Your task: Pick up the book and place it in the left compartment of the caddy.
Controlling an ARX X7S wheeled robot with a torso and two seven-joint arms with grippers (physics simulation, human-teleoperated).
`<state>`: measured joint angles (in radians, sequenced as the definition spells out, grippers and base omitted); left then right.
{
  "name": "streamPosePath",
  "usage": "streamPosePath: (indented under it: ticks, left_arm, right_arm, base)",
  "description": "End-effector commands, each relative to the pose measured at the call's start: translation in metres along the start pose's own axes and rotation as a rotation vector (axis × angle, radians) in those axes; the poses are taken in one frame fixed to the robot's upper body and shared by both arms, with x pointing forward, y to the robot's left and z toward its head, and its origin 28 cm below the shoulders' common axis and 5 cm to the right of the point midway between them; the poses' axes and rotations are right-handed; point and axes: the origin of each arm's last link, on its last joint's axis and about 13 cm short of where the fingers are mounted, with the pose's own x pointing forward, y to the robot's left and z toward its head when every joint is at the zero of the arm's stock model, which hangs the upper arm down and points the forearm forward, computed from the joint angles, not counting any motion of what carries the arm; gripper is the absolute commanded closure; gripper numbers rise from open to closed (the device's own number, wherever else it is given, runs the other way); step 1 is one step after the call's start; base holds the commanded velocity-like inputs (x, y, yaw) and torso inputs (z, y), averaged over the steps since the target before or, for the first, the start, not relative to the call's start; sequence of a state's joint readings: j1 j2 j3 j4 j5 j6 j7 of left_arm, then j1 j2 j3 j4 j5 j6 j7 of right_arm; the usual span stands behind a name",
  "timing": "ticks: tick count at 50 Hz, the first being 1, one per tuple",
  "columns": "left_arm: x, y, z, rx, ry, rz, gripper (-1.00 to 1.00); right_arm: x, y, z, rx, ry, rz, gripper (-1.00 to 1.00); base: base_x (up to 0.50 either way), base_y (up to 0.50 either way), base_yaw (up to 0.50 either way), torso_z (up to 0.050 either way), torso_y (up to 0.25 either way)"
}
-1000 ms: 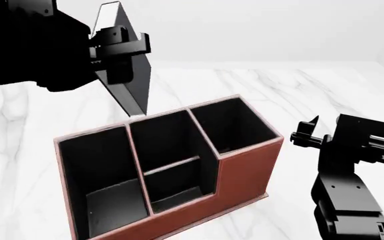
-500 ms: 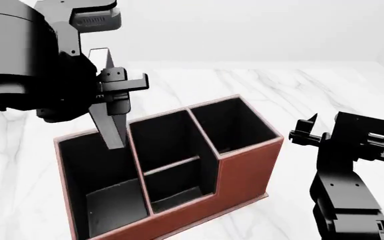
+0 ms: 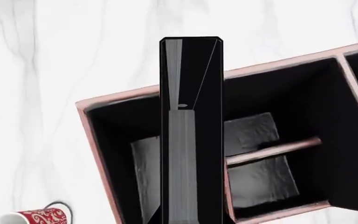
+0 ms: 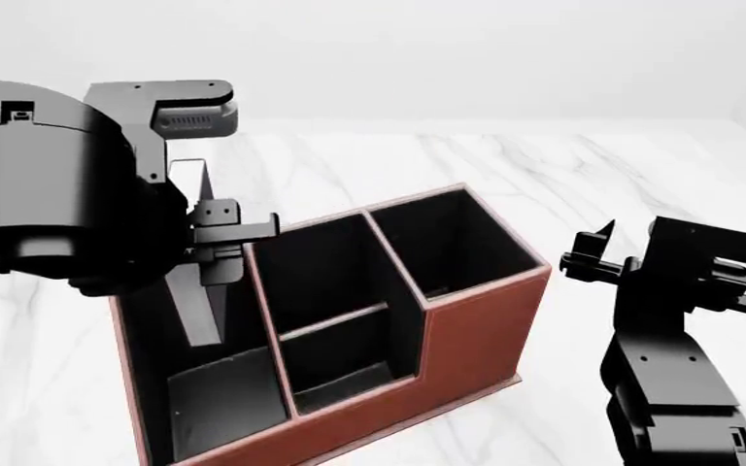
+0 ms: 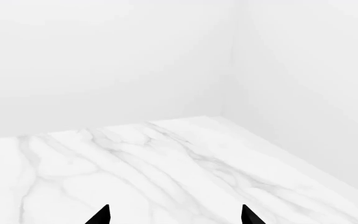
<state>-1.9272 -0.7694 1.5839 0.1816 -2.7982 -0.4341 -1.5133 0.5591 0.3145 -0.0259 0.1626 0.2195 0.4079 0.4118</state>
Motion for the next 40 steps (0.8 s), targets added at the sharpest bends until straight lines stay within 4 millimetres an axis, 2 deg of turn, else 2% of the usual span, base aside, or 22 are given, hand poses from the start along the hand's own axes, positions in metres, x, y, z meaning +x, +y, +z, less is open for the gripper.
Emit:
streamPosePath:
  ticks: [1, 11, 40]
  left_arm:
    - [0.006, 0.003, -0.004, -0.013, 0.01, 0.017, 1.0]
    - [0.018, 0.004, -0.011, -0.008, 0.037, 0.018, 1.0]
    - [0.072, 0.006, -0.035, -0.008, 0.068, 0.008, 1.0]
  right_arm:
    - [-0.001, 0.001, 0.0, -0.001, 0.0, 0.002, -1.0]
    - [-0.001, 0.0, 0.0, 0.003, 0.001, 0.002, -1.0]
    - [-0.002, -0.001, 0.001, 0.009, 0.0, 0.0, -1.0]
  base:
    - [0.0, 0.0, 0.0, 0.0, 0.0]
    - [0.0, 0.0, 0.0, 0.0, 0.001]
    - [0.0, 0.0, 0.0, 0.0, 0.001]
